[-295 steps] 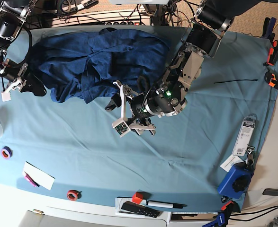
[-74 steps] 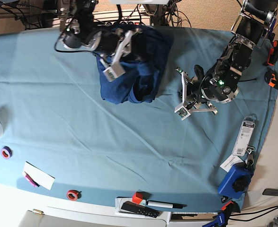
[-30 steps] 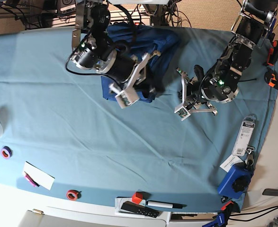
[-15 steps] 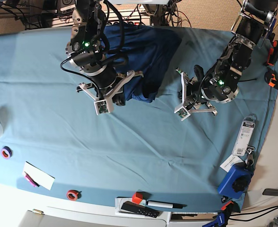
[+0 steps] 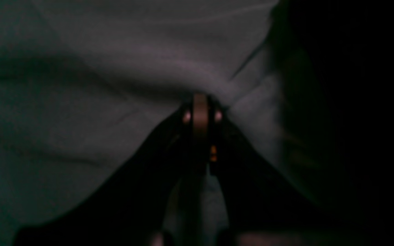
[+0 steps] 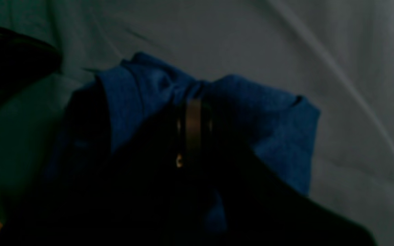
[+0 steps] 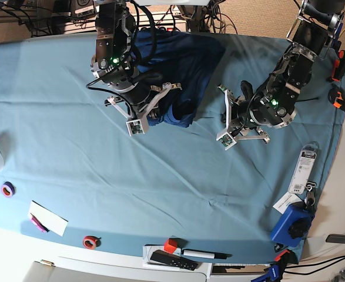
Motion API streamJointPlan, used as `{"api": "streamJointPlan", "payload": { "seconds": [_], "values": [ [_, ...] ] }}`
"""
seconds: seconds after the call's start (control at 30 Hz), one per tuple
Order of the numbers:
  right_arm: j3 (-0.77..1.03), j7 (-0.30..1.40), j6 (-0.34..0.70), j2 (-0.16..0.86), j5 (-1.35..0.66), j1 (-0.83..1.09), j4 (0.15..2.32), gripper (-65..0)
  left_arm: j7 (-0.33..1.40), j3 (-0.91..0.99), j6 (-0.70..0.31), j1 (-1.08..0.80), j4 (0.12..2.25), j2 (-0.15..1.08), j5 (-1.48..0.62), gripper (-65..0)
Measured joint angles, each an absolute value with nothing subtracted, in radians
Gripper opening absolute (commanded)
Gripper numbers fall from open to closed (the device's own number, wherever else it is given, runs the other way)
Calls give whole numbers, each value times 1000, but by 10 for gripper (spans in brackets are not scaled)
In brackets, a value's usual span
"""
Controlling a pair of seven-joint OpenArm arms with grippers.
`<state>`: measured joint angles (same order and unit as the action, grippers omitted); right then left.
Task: Layout the t-shirt on the table in an organized manner, then fold the t-shirt properly
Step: 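Push the folded bundle flat with the right gripper and open it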
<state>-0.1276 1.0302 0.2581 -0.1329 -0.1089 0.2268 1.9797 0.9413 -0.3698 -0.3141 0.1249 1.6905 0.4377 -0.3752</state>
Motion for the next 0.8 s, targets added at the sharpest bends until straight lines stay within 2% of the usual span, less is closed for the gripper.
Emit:
{"api": "streamJointPlan", "payload": {
  "seconds": [0.4, 0.6, 0.8],
  "values": [
    [-295, 1010, 262, -133, -52, 224, 1979, -650, 938, -370, -314, 125, 1691, 438, -376, -650],
    [-316, 967, 261, -131, -25, 220, 1978, -650, 938, -370, -314, 125, 1691, 438, -376, -650],
    [-316, 997, 262, -131, -26, 93, 1978, -650, 938, -370, -314, 125, 1690, 438, -375, -650]
  ]
}}
